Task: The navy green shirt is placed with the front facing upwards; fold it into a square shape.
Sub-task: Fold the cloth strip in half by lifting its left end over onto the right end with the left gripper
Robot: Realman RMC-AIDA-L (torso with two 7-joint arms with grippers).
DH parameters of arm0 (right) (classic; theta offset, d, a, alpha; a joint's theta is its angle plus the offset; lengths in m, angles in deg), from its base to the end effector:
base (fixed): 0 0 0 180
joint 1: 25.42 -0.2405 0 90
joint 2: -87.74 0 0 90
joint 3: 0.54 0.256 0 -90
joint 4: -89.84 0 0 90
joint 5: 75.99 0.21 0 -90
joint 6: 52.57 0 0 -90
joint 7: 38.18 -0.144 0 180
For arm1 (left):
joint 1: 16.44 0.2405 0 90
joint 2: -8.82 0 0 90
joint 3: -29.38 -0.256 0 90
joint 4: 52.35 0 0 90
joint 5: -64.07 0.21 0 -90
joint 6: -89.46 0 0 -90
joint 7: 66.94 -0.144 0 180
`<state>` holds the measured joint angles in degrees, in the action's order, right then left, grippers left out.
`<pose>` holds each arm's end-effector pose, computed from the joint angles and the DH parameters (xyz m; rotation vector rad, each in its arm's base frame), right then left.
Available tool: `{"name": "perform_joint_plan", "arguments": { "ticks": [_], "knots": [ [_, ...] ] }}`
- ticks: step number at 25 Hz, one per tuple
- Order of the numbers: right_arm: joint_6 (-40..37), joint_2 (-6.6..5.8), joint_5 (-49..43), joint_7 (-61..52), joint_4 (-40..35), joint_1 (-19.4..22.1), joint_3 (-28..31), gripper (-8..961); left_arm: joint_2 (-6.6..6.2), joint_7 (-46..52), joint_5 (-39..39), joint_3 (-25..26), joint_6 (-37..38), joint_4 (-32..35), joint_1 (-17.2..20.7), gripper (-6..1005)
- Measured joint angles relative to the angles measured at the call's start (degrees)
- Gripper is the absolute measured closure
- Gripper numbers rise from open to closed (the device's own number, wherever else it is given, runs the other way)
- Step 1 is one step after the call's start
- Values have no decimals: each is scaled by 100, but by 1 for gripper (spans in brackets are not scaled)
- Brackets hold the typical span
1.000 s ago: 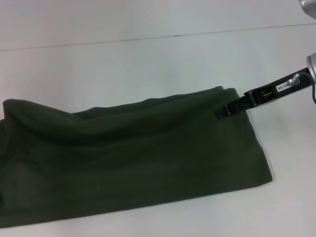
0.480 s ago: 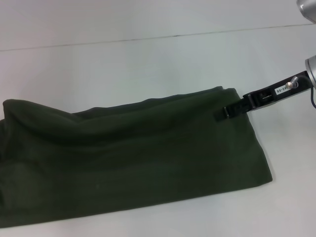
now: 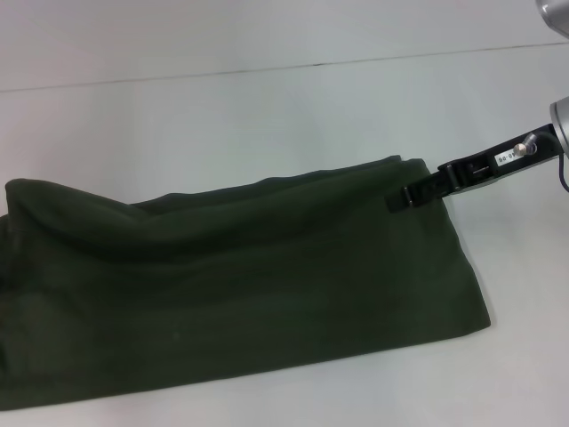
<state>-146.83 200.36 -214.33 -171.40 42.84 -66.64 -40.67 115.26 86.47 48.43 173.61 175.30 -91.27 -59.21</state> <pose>0.2459 0.3747 0.0540 -2.5450 1.5359 0.1487 -0.3291 0.3718 0.0972 -1.8971 -1.9059 0.2962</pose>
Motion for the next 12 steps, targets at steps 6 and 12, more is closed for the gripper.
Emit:
{"name": "perform_joint_plan", "arguments": {
  "ticks": [6,12],
  "knots": [
    [51,-17,0,-11,8,0,6,294,16,-22,4,-47,-15,13,21,289],
    [60,-30,1,-27,8,0,6,293,43,-42,8,-157,-77,57,64,288]
  ]
}}
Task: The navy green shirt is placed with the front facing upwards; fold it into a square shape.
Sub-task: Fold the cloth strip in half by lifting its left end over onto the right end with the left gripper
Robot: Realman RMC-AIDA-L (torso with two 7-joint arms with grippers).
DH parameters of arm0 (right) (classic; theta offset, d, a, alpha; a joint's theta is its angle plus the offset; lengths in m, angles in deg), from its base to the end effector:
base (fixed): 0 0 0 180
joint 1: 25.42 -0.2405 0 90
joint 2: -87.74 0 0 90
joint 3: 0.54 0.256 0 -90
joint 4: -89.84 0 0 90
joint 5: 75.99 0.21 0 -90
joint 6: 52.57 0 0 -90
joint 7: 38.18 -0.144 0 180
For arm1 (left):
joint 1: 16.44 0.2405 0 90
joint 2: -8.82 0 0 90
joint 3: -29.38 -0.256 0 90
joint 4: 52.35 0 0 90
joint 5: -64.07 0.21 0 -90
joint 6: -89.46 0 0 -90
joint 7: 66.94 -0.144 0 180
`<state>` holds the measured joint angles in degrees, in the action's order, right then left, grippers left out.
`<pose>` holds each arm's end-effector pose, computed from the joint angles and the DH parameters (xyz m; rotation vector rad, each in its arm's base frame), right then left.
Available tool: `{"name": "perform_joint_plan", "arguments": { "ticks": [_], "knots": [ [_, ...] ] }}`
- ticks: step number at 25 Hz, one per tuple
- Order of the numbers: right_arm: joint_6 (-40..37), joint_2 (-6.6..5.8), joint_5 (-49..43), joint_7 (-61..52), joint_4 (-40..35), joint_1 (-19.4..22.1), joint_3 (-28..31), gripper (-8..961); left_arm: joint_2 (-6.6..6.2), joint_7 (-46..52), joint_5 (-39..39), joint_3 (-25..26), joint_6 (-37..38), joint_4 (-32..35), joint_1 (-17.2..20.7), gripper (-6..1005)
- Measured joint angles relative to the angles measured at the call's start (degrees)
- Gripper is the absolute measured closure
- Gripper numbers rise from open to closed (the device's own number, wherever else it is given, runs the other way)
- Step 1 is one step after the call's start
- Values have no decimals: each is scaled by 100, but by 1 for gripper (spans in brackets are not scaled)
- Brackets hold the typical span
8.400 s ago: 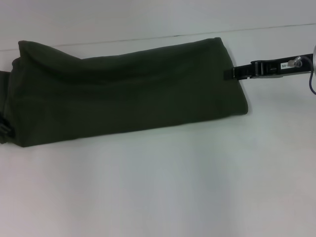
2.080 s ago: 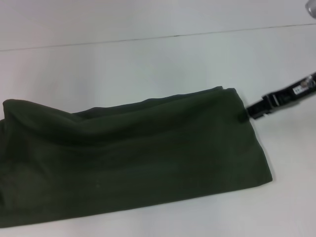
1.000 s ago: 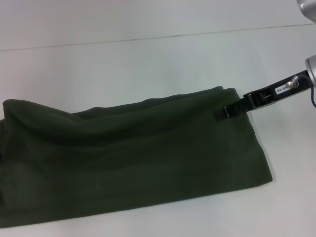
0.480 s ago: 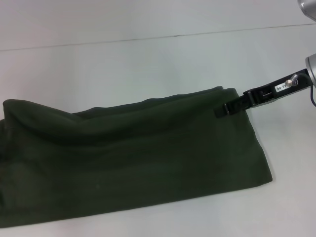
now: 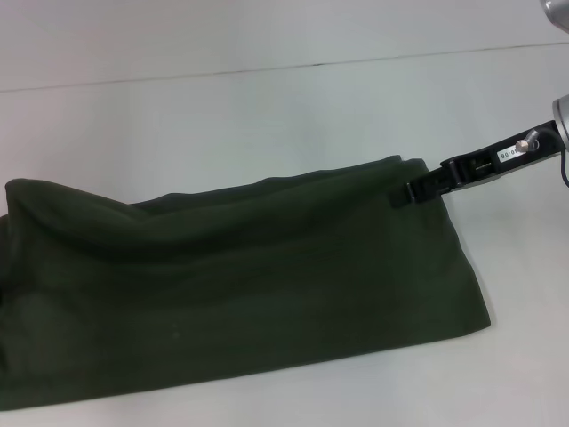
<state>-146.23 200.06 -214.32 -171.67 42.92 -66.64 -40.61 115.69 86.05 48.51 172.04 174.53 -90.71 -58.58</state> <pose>0.2473 0.3766 0.0564 -2.5282 1.5361 0.1511 -0.3337 0.3675 0.0909 -1.9061 -1.8981 0.3342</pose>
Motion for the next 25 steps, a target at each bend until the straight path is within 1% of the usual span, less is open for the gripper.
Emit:
{"name": "perform_joint_plan", "arguments": {
  "ticks": [7,17,25],
  "knots": [
    [0,5,8,-18,-1,0,0,293,2,-13,1,-5,-105,85,4,290],
    [-3,2,24,-27,-2,0,-1,294,53,-25,1,-52,-176,85,4,288],
    [-3,-9,26,-28,-2,0,-1,294,37,-18,1,-60,-183,82,-11,289]
  ]
}}
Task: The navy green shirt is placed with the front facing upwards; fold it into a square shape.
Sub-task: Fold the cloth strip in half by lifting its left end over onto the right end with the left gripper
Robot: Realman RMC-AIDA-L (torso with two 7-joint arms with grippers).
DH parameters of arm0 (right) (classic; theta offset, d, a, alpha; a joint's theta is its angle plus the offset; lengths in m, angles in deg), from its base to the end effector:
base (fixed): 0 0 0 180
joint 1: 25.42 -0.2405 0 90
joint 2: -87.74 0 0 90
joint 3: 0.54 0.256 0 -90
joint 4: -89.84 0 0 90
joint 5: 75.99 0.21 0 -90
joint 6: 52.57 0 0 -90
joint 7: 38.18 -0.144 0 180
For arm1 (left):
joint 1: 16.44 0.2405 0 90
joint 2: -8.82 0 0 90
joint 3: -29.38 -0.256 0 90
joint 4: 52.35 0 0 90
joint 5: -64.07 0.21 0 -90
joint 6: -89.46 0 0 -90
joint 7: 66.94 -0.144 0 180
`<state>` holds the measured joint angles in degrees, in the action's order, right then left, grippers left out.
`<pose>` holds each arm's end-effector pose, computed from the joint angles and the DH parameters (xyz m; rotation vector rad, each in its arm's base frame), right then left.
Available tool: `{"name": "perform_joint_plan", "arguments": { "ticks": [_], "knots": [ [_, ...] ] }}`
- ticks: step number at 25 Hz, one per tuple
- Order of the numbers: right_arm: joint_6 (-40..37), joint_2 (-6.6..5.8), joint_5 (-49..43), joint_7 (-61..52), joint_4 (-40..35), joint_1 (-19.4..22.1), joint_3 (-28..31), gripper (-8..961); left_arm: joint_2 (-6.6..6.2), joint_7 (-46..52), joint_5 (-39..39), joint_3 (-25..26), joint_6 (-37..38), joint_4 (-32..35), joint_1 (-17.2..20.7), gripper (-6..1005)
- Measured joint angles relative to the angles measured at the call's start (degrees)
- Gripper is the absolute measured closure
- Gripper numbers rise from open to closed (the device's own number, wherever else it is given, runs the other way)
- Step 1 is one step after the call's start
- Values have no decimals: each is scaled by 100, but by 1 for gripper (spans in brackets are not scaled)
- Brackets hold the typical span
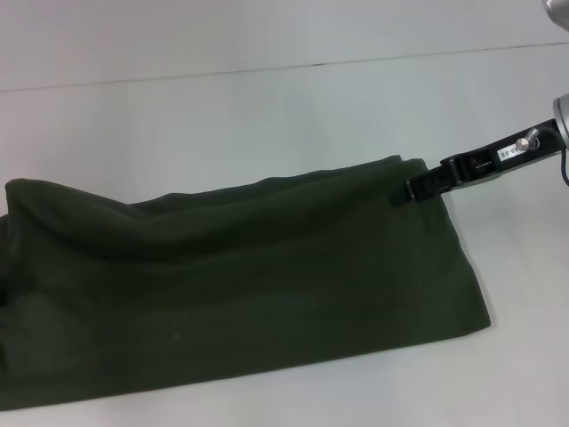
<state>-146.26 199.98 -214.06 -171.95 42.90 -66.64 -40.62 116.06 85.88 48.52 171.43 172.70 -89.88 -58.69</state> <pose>0.2468 0.3770 0.0571 -2.5252 1.5407 0.1572 -0.3351 0.3693 0.0857 -1.9079 -1.8800 0.3379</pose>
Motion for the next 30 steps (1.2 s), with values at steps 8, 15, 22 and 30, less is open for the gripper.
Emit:
{"name": "perform_joint_plan", "arguments": {
  "ticks": [8,15,22,30],
  "knots": [
    [4,-10,-1,0,0,0,0,294,-15,22,1,-46,-35,0,-24,289],
    [10,-10,-11,0,0,-22,0,294,-19,45,6,-77,-51,0,-20,291],
    [10,-9,-21,0,0,-22,0,294,2,47,9,-81,-50,11,-20,295],
    [9,-8,-23,0,0,0,0,294,15,39,9,-90,-36,77,-28,299]
  ]
}}
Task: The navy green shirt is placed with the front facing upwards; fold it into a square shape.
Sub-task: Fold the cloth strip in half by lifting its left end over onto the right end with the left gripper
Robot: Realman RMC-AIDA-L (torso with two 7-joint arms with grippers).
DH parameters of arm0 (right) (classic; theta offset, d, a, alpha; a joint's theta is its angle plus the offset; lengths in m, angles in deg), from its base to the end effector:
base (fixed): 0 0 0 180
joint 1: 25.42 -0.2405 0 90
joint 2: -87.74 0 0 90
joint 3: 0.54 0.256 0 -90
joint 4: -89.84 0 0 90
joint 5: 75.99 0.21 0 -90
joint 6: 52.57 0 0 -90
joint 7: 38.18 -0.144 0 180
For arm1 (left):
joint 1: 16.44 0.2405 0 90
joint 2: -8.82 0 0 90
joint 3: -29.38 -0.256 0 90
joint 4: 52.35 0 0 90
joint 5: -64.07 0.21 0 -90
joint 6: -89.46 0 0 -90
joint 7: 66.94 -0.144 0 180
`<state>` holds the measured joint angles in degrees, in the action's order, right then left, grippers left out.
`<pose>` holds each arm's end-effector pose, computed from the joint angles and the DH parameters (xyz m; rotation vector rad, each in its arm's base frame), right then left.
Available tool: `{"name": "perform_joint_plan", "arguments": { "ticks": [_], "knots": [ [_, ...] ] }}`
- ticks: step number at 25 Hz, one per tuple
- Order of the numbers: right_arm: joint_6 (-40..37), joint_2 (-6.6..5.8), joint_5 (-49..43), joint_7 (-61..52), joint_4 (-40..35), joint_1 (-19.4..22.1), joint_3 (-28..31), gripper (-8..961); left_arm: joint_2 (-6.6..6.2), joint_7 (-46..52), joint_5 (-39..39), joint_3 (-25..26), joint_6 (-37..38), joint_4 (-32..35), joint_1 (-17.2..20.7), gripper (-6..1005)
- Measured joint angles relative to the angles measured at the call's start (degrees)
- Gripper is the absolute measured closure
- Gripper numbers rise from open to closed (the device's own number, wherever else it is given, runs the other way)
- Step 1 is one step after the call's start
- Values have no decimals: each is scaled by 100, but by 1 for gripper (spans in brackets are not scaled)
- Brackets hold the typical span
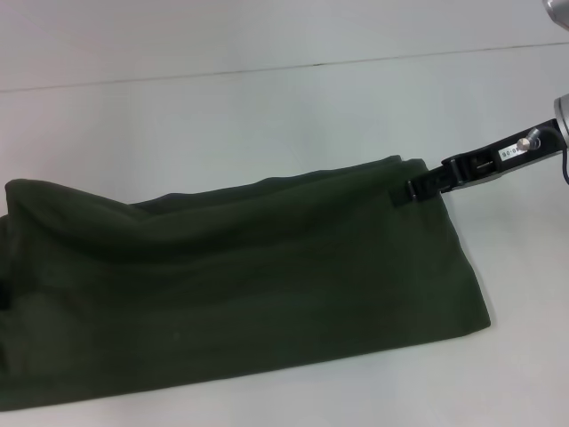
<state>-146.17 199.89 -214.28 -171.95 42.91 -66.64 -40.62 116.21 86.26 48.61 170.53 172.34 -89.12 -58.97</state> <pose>0.2476 0.3772 0.0578 -2.5218 1.5398 0.1514 -0.3345 0.3692 0.0814 -1.9123 -1.8810 0.3577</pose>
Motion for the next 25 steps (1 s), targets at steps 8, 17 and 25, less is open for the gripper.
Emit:
{"name": "perform_joint_plan", "arguments": {
  "ticks": [8,17,25],
  "knots": [
    [0,0,-5,0,13,0,-5,294,1,37,47,-29,-11,2,2,302],
    [-17,-5,-4,0,61,-3,-19,294,-20,43,72,3,11,-31,17,307],
    [-11,-9,-4,0,61,-9,-35,294,-131,103,2,106,154,-7,20,311]
  ]
}}
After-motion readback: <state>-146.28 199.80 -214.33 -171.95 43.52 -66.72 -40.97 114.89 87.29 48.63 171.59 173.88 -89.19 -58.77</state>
